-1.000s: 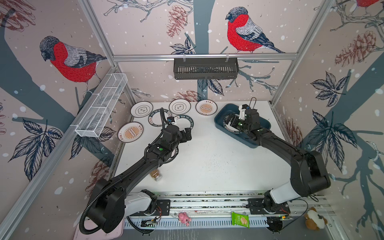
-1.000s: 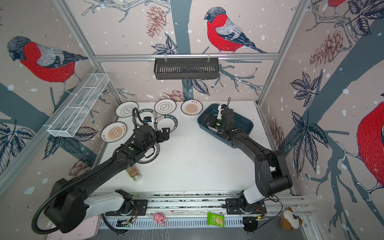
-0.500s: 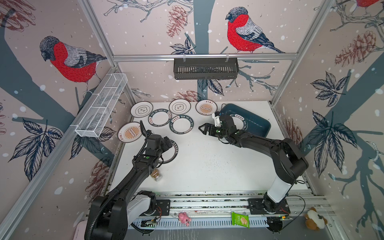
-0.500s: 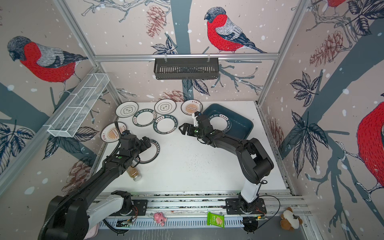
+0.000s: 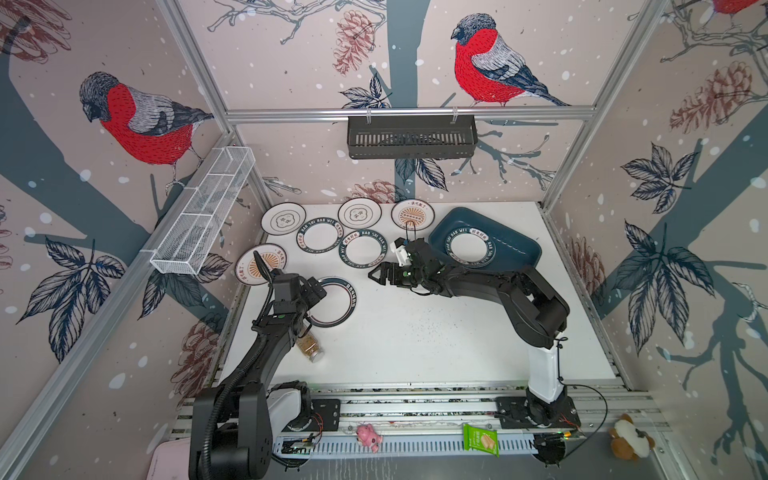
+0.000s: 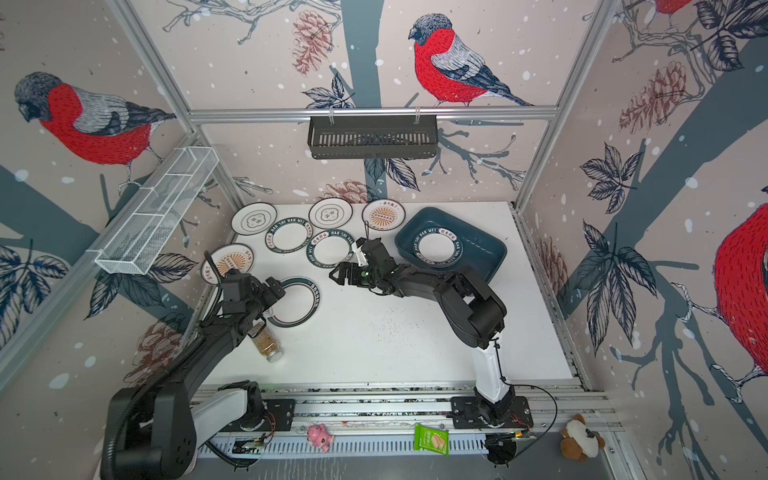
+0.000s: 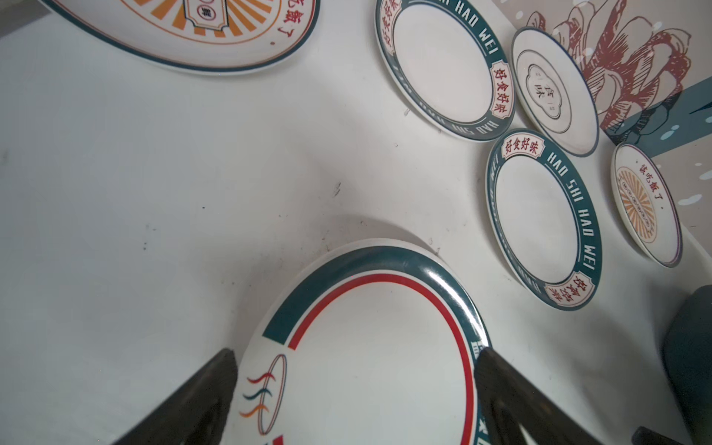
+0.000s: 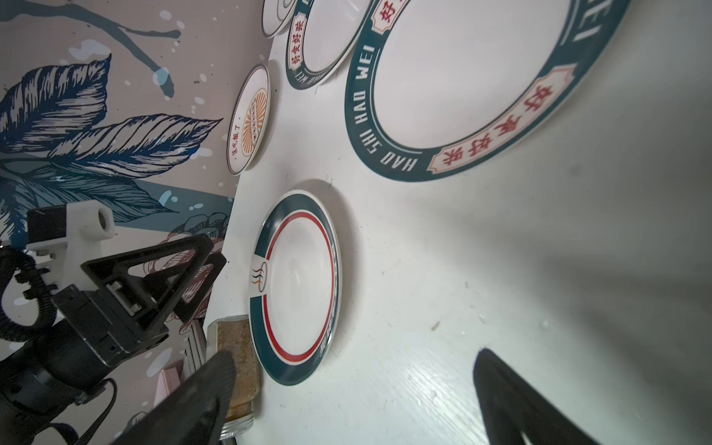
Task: Place the plates into the plastic bin on the countertop
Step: 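Grasp the red-striped plate rim with the left gripper while the right withdraws, then lift the red-striped plate with the left gripper toward the approaching right gripper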
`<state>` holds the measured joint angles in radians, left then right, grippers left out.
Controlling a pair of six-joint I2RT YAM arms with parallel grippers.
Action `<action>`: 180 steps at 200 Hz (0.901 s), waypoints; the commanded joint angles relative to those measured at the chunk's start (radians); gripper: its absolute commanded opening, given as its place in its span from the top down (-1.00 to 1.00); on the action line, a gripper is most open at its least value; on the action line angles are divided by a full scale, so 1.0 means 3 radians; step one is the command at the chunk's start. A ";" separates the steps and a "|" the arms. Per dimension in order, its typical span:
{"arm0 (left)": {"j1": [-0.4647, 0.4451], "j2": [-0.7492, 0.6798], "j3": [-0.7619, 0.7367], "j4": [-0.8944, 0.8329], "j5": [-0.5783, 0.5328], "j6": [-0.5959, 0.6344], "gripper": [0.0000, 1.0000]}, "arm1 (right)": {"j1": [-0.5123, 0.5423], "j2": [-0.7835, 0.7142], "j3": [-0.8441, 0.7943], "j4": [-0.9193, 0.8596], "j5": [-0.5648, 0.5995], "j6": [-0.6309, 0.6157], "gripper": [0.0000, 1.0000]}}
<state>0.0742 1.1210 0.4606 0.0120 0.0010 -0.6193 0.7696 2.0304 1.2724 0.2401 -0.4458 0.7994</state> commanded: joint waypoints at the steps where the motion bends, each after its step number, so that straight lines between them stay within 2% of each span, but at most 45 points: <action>1: 0.0032 0.0125 0.0024 0.0196 0.0077 0.0006 -0.92 | 0.0032 0.0126 0.0102 0.0057 -0.0195 0.0080 -0.92; 61: 0.0030 0.0373 0.0169 0.0111 -0.0124 0.0056 -0.92 | 0.0062 0.0312 0.0236 0.0033 -0.0343 0.0111 -0.91; 112: 0.0038 0.0718 0.0312 0.0114 -0.0075 0.0165 -0.93 | 0.0090 0.0449 0.0354 -0.0012 -0.0447 0.0128 -0.91; 157: 0.0038 0.1070 0.0499 -0.0041 0.0152 0.0130 -0.93 | 0.0104 0.0515 0.0401 -0.0056 -0.0494 0.0127 -0.89; 180: 0.0034 0.1094 0.0472 0.0079 0.0497 0.0104 -0.93 | 0.0099 0.0514 0.0405 -0.0077 -0.0488 0.0117 -0.88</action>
<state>0.0826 1.4429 0.6022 0.0105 0.0353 -0.5766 0.7994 2.1826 1.3849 0.2165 -0.5766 0.8375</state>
